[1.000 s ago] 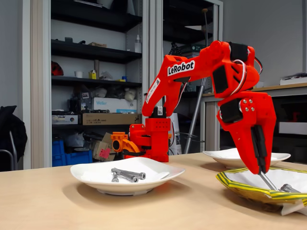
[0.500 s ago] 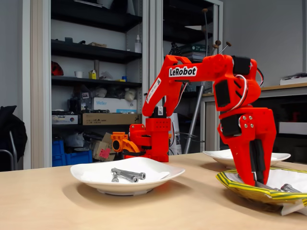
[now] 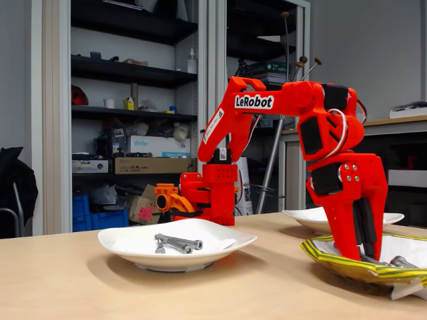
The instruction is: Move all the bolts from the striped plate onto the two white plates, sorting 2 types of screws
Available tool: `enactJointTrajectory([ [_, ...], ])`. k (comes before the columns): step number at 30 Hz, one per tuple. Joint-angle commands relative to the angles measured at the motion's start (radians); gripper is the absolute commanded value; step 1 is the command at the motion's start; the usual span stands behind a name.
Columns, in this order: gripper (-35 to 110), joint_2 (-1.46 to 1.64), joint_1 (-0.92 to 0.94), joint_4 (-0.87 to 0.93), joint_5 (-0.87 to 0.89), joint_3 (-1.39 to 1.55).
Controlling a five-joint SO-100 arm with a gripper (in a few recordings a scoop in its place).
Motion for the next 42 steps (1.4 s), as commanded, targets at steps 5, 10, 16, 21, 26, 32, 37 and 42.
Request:
enactJointTrajectory([
  [5, 0, -0.025, 0.038, -0.002, -0.035, -0.074],
  [10, 0, -0.015, 0.049, 0.169, -0.101, -0.21],
  [16, 0, 0.021, 0.095, 0.422, -0.207, -0.357],
  [21, 0, 0.137, 0.156, 0.492, -0.301, -0.268],
  [26, 0, 0.284, 0.232, 0.46, -0.379, -0.08],
  [32, 0, 0.456, 0.387, 0.396, -0.472, 0.193],
  [37, 0, 0.491, 0.535, 0.387, -0.598, 0.268],
  [42, 1, 0.463, 0.638, 0.405, -0.706, 0.247],
])
